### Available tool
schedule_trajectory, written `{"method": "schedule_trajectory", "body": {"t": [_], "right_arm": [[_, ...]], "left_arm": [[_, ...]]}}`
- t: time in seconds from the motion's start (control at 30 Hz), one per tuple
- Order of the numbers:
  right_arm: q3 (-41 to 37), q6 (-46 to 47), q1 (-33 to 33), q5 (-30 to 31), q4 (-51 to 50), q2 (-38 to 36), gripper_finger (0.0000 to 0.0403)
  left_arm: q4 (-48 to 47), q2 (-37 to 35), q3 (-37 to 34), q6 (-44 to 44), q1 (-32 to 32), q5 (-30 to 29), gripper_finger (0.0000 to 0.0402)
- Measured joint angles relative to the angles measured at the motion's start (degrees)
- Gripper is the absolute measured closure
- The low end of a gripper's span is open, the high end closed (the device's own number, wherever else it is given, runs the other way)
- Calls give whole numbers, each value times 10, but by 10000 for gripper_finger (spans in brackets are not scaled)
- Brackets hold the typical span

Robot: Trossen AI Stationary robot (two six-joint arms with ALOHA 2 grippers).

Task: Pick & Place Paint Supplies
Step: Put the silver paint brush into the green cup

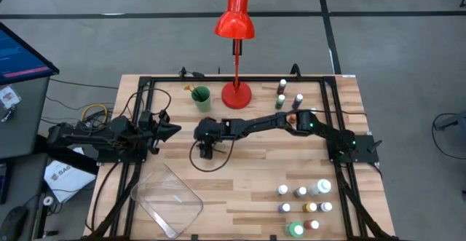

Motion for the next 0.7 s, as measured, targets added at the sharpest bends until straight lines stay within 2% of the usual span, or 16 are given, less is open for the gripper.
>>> {"method": "schedule_trajectory", "body": {"t": [0.23, 0.7], "right_arm": [[0, -15, 3, -8, 33, 0, 245], [-39, -4, -2, -9, 58, -2, 247]], "left_arm": [[0, 0, 0, 0, 0, 0, 401], [2, 0, 0, 0, 0, 2, 401]]}}
